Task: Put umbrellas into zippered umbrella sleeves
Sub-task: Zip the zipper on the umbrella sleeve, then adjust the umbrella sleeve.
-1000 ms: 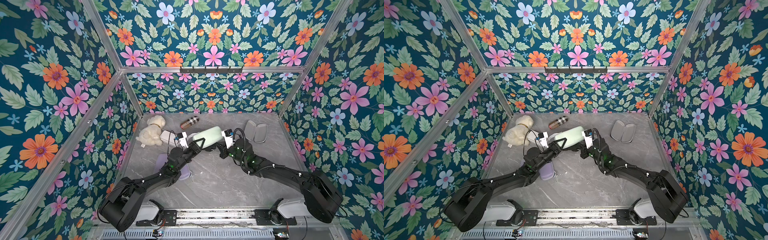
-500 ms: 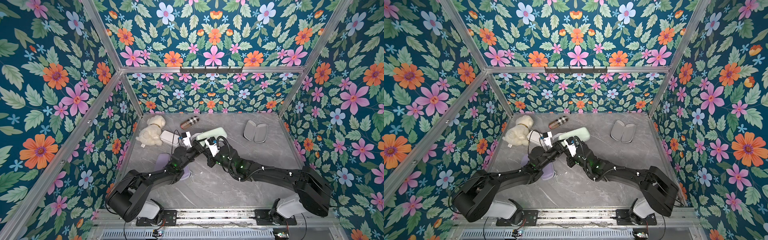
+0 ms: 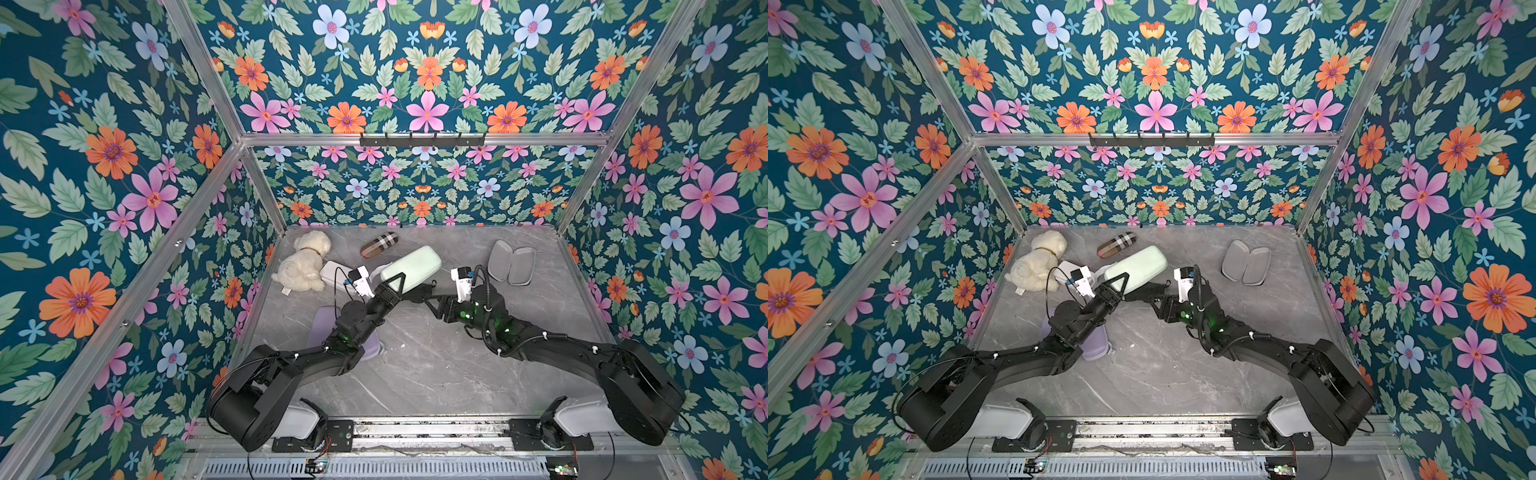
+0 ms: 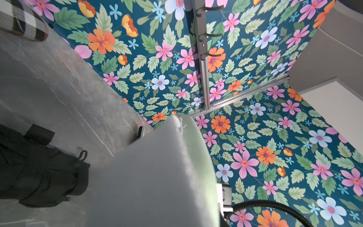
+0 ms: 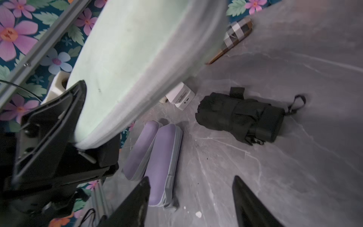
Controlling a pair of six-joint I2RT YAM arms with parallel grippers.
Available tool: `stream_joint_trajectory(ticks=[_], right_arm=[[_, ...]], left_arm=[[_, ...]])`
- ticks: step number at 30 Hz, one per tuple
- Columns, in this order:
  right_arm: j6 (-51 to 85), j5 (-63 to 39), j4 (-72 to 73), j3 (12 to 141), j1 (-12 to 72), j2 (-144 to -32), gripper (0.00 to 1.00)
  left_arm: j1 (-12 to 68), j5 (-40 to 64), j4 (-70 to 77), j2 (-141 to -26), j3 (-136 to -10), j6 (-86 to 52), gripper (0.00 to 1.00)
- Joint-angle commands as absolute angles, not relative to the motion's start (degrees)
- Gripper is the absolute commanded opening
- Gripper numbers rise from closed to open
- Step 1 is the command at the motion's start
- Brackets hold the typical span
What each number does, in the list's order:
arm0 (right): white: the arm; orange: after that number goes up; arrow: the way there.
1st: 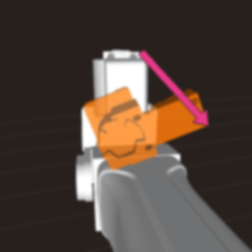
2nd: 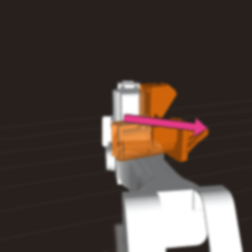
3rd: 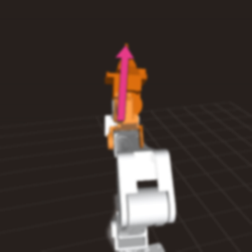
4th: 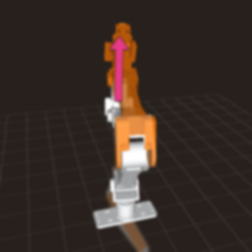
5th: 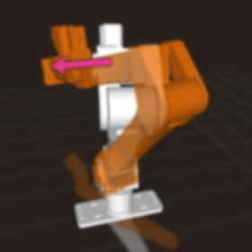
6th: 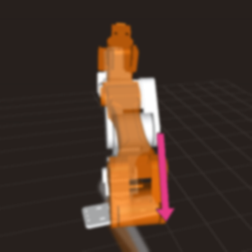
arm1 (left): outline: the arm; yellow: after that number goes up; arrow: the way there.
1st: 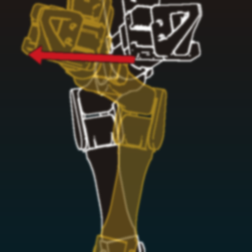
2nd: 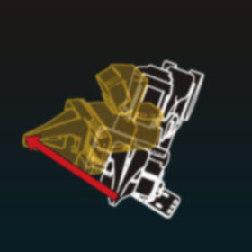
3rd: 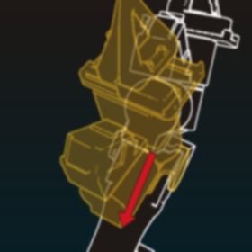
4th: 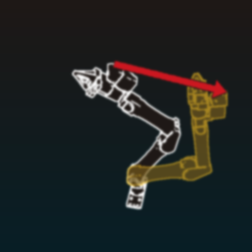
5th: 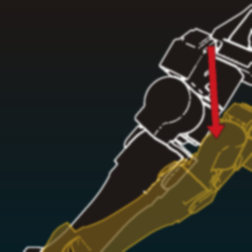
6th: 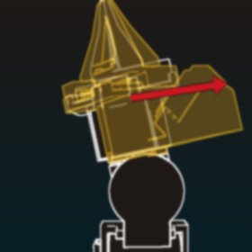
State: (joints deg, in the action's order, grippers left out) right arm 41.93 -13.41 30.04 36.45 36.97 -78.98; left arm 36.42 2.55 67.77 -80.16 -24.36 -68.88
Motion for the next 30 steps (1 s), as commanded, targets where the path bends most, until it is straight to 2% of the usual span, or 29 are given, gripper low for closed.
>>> stream_joint_trajectory(ticks=[1, 8, 13, 19, 21, 23, 26, 30], right_arm=[[54.08, -18.07, 36.77, 36.56, 35.25, -77.65, 0.74], [62.05, -19.44, 49.74, 39.24, 34.95, -84.48, 0.75], [67.65, -20.10, 61.71, 42.23, 34.87, -91.77, 0.65], [67.31, -20.39, 62.30, 44.16, 34.59, -93.25, 0.59], [67.20, -20.58, 62.37, 44.55, 34.37, -93.33, 0.52], [67.24, -21.32, 62.36, 44.82, 33.98, -93.44, 0.42], [66.81, -23.51, 62.20, 44.25, 32.45, -93.03, 0.32], [65.40, -29.56, 58.94, 41.79, 27.64, -90.55, 0.24]], left_arm=[[37.14, 0.62, 76.69, -81.17, -24.28, -70.75, 0.05], [39.91, -0.01, 77.98, -82.38, -25.02, -71.36, 0.09], [42.03, 0.89, 78.44, -84.19, -26.28, -71.99, 0.14], [43.13, 0.79, 80.05, -86.86, -25.93, -74.10, 0.17], [43.13, 0.54, 80.16, -86.92, -25.93, -74.16, 0.17], [43.05, 0.42, 79.87, -86.35, -25.93, -73.47, 0.24], [41.52, 4.54, 74.41, -83.06, -26.19, -70.00, 0.43], [35.43, 9.67, 53.76, -72.41, -24.72, -60.30, 0.62]])
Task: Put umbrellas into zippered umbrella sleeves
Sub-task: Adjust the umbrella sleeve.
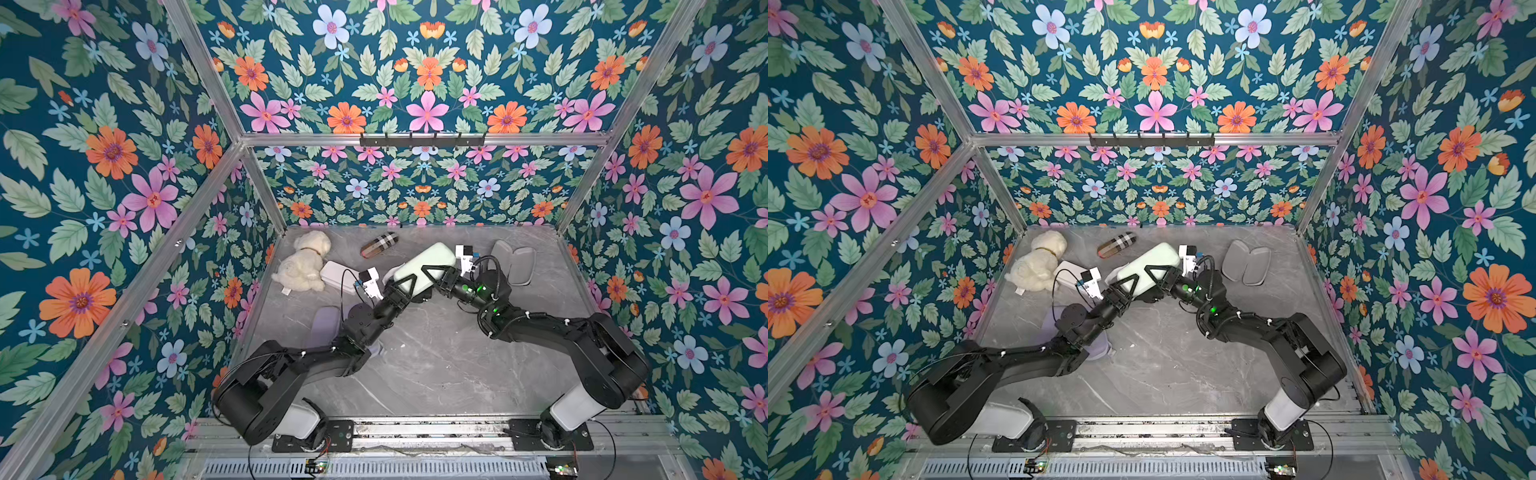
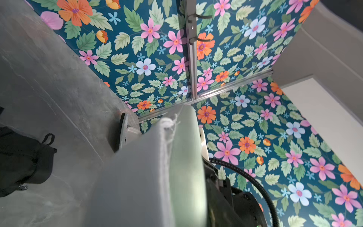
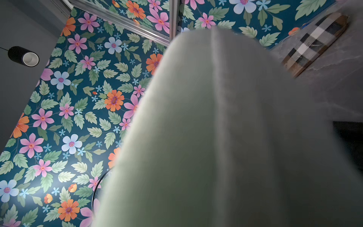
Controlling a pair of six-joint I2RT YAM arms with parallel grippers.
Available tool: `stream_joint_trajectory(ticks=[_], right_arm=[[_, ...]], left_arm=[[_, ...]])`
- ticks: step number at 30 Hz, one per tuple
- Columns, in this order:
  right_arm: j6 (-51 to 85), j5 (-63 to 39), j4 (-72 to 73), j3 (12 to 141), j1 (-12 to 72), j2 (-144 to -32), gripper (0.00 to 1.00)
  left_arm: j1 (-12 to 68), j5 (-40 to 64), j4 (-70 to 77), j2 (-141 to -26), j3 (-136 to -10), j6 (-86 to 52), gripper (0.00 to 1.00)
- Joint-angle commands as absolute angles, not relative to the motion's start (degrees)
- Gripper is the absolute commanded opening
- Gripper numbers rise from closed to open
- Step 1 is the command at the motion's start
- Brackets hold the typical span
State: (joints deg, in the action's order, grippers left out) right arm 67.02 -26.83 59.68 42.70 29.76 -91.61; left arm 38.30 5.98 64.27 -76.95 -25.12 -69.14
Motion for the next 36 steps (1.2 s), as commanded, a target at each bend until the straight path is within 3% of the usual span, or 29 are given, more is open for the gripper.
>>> stream_joint_trajectory(ticks=[1, 7, 13, 22, 28, 36], right_arm=[[64.32, -32.51, 56.73, 41.73, 26.32, -89.91, 0.24], [49.11, -52.05, 33.52, 46.93, 24.48, -87.30, 0.24], [38.19, -60.45, 19.77, 51.16, 25.61, -85.81, 0.23], [30.21, -65.03, 10.30, 55.72, 30.20, -86.60, 0.23], [31.60, -66.55, 13.21, 56.43, 31.13, -88.01, 0.22], [32.43, -67.20, 14.19, 56.97, 31.46, -89.37, 0.23]], left_arm=[[33.33, 10.78, 48.36, -69.80, -24.69, -57.44, 0.66], [26.07, 25.36, 23.90, -64.42, -33.86, -38.97, 0.72], [26.10, 38.60, 19.29, -70.95, -41.67, -33.80, 0.75], [26.19, 48.00, 32.94, -75.85, -41.27, -43.13, 0.76], [26.61, 51.02, 45.86, -78.11, -38.94, -51.59, 0.72], [27.44, 53.26, 56.42, -82.42, -39.81, -58.23, 0.54]])
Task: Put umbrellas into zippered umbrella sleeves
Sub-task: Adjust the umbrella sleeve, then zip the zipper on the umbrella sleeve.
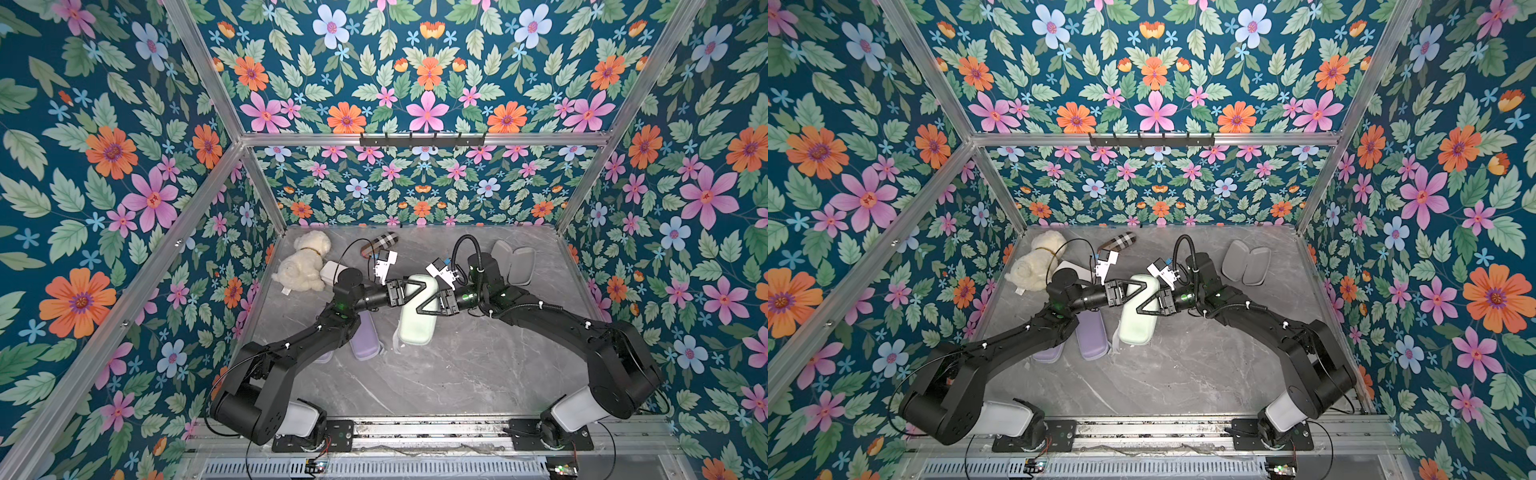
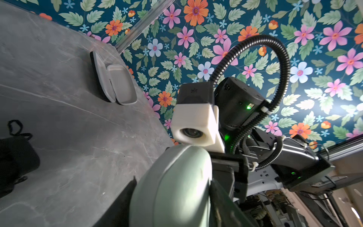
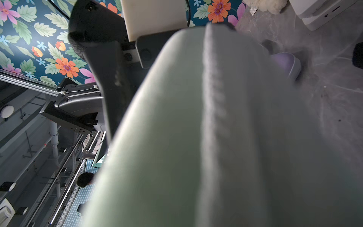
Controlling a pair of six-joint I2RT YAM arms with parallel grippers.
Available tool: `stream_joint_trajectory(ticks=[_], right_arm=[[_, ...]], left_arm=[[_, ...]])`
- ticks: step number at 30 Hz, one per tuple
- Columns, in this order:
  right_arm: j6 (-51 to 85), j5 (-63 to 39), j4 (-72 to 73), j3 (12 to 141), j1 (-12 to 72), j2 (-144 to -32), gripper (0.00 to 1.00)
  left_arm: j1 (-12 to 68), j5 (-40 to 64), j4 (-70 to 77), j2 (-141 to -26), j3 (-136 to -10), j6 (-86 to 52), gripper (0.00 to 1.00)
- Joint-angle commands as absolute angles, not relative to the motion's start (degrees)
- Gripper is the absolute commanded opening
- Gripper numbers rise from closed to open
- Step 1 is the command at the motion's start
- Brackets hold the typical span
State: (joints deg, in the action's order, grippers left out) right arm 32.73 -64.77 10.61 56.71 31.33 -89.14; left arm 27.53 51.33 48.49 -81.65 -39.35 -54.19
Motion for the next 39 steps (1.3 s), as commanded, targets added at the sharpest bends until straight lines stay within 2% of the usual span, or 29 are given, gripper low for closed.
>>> stream_joint_trajectory(ticks=[1, 5, 8, 12, 16, 19, 21, 23, 29, 39], right_arm=[[32.52, -66.72, 14.34, 56.74, 31.46, -89.47, 0.24], [32.37, -61.79, 13.70, 56.28, 31.38, -88.92, 0.40], [31.99, -56.80, 12.93, 55.13, 30.88, -87.69, 0.49], [33.22, -48.12, 13.77, 50.49, 28.84, -83.49, 0.58], [31.11, -36.91, 16.41, 43.61, 29.24, -76.99, 0.59], [21.80, -23.50, 13.30, 40.30, 33.31, -72.49, 0.48], [13.52, -14.20, 11.28, 39.29, 37.27, -70.11, 0.34], [7.46, -6.41, 10.37, 39.36, 40.94, -69.21, 0.31], [-2.49, -0.71, 13.61, 41.47, 48.15, -72.19, 0.42], [-9.53, 0.69, 16.79, 45.39, 50.05, -77.80, 0.38]], left_arm=[[27.42, 53.51, 57.89, -82.97, -40.12, -59.21, 0.51], [27.42, 54.25, 60.61, -83.76, -39.95, -60.27, 0.31], [26.56, 53.49, 57.22, -82.64, -39.94, -57.32, 0.14], [22.78, 48.31, 50.48, -78.39, -39.53, -52.42, 0.04], [20.37, 42.05, 44.16, -75.50, -40.44, -46.87, 0.01], [20.22, 40.41, 43.45, -75.30, -41.73, -45.61, 0.01], [20.23, 40.03, 44.75, -75.49, -42.32, -46.33, 0.01], [20.27, 39.76, 45.72, -75.50, -42.54, -47.47, 0.01], [20.39, 40.23, 50.43, -75.94, -42.28, -51.63, 0.01], [21.13, 40.80, 50.45, -76.08, -42.19, -52.00, 0.01]])
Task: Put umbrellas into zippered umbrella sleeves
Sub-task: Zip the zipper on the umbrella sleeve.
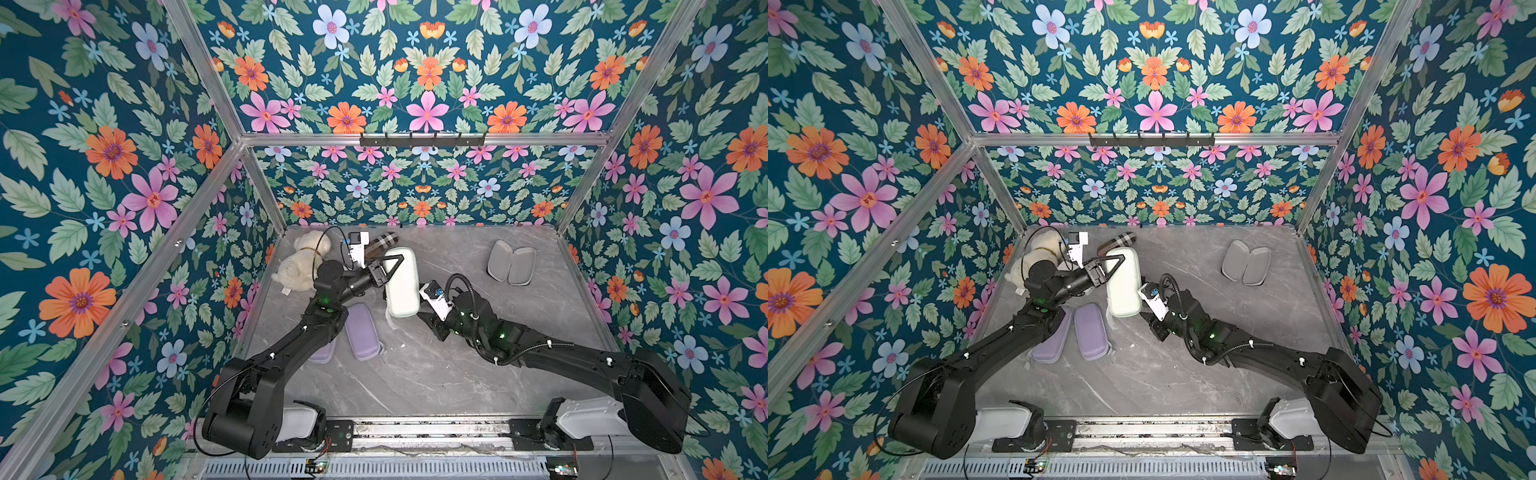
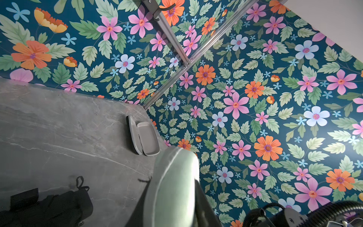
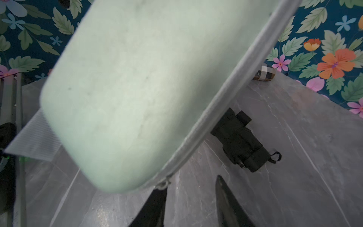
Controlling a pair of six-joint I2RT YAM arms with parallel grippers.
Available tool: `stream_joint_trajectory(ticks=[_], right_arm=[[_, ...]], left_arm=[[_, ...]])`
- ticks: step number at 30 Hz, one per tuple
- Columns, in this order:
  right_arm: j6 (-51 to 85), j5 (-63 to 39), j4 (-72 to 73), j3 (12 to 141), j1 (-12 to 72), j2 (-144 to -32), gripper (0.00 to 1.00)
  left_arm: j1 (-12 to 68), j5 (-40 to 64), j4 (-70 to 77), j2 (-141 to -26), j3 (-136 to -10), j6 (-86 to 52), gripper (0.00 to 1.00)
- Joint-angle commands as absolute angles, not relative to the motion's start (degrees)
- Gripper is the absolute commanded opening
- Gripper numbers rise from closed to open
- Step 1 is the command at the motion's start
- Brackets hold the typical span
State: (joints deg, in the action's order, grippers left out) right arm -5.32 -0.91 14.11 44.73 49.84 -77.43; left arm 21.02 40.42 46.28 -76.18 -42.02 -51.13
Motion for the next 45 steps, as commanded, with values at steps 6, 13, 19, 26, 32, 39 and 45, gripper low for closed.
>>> stream_joint_trajectory(ticks=[6, 13, 19, 26, 32, 39, 45], right_arm=[[-12.07, 2.44, 18.99, 45.48, 50.79, -77.63, 0.30], [-17.12, 6.86, 20.57, 45.41, 52.68, -77.43, 0.25], [-18.84, 8.88, 20.14, 46.29, 53.17, -78.02, 0.23], [-21.97, 10.63, 20.35, 46.85, 54.75, -79.06, 0.19], [-23.51, 12.13, 19.65, 46.16, 55.46, -78.95, 0.12], [-24.21, 13.34, 16.67, 43.92, 56.64, -77.64, 0.03], [-20.67, 13.21, 13.63, 41.86, 58.88, -76.12, 0.00]], left_arm=[[21.45, 40.79, 50.78, -76.68, -42.02, -51.99, 0.01], [21.93, 40.96, 51.15, -77.35, -41.66, -52.12, 0.01], [22.07, 40.98, 51.65, -77.67, -41.44, -52.42, 0.01], [22.18, 41.09, 52.38, -78.16, -41.31, -52.91, 0.00], [22.16, 41.18, 52.26, -78.16, -41.31, -52.73, 0.00], [22.15, 39.98, 52.12, -77.63, -41.06, -52.28, 0.00], [22.11, 36.37, 52.83, -76.98, -40.90, -51.58, 0.00]])
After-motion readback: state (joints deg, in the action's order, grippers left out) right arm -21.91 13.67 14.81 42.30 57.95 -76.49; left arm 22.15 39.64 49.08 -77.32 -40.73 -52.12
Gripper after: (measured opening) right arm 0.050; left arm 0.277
